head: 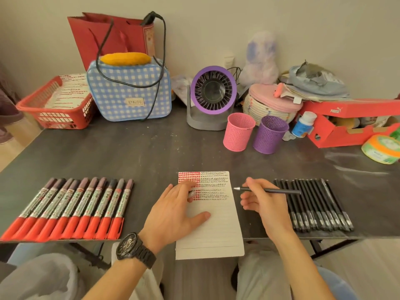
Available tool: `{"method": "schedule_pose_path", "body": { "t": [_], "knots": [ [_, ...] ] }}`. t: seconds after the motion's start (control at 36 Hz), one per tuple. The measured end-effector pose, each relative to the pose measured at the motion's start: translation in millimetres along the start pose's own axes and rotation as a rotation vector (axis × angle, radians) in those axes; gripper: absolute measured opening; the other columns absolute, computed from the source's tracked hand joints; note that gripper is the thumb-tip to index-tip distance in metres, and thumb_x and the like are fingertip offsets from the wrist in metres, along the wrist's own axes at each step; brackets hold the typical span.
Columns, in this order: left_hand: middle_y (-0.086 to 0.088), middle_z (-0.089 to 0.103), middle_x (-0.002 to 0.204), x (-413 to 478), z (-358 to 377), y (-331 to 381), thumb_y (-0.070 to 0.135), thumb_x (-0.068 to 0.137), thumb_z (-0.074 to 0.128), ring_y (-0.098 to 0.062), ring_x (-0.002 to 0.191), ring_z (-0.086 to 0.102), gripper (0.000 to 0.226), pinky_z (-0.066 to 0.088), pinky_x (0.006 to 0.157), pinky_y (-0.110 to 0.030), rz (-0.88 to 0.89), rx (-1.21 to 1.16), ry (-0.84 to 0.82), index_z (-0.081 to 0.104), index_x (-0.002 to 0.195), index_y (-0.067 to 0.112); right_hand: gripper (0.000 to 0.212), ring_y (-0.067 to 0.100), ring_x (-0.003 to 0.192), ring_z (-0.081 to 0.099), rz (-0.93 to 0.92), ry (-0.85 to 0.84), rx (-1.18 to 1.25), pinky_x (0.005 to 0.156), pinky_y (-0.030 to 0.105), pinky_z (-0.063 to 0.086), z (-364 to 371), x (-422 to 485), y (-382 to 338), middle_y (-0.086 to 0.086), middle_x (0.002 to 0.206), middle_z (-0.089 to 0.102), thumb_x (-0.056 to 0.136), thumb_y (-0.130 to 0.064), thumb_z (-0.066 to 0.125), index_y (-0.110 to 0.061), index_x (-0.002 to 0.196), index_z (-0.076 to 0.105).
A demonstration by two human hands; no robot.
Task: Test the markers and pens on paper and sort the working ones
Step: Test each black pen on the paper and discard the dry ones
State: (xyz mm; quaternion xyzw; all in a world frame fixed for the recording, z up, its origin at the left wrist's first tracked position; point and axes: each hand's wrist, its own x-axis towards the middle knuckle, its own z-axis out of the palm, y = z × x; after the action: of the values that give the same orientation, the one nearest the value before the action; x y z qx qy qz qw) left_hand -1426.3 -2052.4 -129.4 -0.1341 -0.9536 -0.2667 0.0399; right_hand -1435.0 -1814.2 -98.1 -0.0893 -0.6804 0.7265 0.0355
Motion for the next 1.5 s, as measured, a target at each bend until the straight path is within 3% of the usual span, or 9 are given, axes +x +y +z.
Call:
{"method": "schedule_pose_path", "body": {
  "t": [0.17, 0.36, 0.53, 0.67, 0.92, 1.22, 1.5],
  "knots": [
    [0.021, 0.052, 0.130, 0.8, 3.1, 0.3, 0.078, 0.081, 0.051, 0.000, 0.120, 0.050, 0.077, 0.019, 0.124, -0.033, -0.021, -0.025, 0.022, 0.037, 0.141, 0.031, 0.041, 0.014, 0.040, 0.051, -0.078, 0.090, -0.318, 0.044, 0.025, 0.042, 15.9, 25.1, 5.5, 0.003, 0.046, 0.059, 0.087, -0.044, 0.077, -0.021, 0.060, 0.058],
    [0.025, 0.044, 0.109, 1.1, 5.6, -1.3, 0.078, 0.077, 0.054, 0.000, 0.112, 0.050, 0.076, 0.020, 0.122, -0.029, -0.040, -0.042, 0.047, 0.041, 0.136, 0.031, 0.033, 0.005, 0.040, 0.053, -0.180, 0.164, -0.468, 0.050, 0.014, 0.039, 15.8, 26.1, 26.0, 0.001, 0.046, 0.061, 0.087, -0.027, 0.073, -0.019, 0.060, 0.057],
    [0.022, 0.042, 0.101, 2.2, 4.5, -1.2, 0.076, 0.078, 0.056, -0.002, 0.107, 0.051, 0.075, 0.026, 0.121, -0.036, -0.035, -0.051, 0.044, 0.042, 0.135, 0.029, 0.030, 0.002, 0.040, 0.057, -0.177, 0.151, -0.513, 0.049, 0.013, 0.040, 19.5, 28.4, 26.7, 0.001, 0.047, 0.063, 0.084, -0.025, 0.071, -0.017, 0.060, 0.057],
    [0.024, 0.042, 0.100, 2.1, 3.5, -0.8, 0.077, 0.076, 0.053, 0.007, 0.095, 0.034, 0.077, 0.029, 0.120, -0.036, -0.044, -0.063, 0.048, 0.043, 0.135, 0.028, 0.028, 0.003, 0.039, 0.056, -0.179, 0.136, -0.530, 0.045, 0.012, 0.038, 19.5, 28.7, 27.6, 0.001, 0.048, 0.063, 0.085, -0.028, 0.070, -0.019, 0.061, 0.058],
    [0.022, 0.043, 0.103, 2.5, 2.4, -0.8, 0.079, 0.076, 0.050, -0.004, 0.109, 0.053, 0.079, 0.021, 0.123, -0.035, -0.031, -0.051, 0.029, 0.043, 0.136, 0.027, 0.026, 0.004, 0.039, 0.055, -0.205, 0.123, -0.569, 0.045, 0.010, 0.038, 20.2, 28.1, 28.1, -0.004, 0.047, 0.063, 0.086, -0.026, 0.069, -0.023, 0.062, 0.059],
    [0.022, 0.050, 0.115, 2.5, 5.7, -3.3, 0.078, 0.078, 0.054, -0.003, 0.117, 0.053, 0.079, 0.014, 0.123, -0.029, -0.030, -0.032, 0.032, 0.039, 0.138, 0.029, 0.031, 0.005, 0.043, 0.060, -0.247, 0.141, -0.564, 0.046, 0.011, 0.040, 19.2, 28.5, 30.4, -0.002, 0.046, 0.062, 0.087, -0.022, 0.069, -0.019, 0.058, 0.056],
    [0.025, 0.042, 0.107, 2.2, 6.5, -4.2, 0.078, 0.078, 0.053, -0.003, 0.114, 0.053, 0.075, 0.014, 0.122, -0.028, -0.026, -0.033, 0.035, 0.042, 0.133, 0.029, 0.032, 0.001, 0.042, 0.059, -0.242, 0.140, -0.561, 0.046, 0.008, 0.038, 19.1, 28.0, 29.8, 0.000, 0.046, 0.062, 0.087, -0.017, 0.069, -0.013, 0.058, 0.056]
  ]
}}
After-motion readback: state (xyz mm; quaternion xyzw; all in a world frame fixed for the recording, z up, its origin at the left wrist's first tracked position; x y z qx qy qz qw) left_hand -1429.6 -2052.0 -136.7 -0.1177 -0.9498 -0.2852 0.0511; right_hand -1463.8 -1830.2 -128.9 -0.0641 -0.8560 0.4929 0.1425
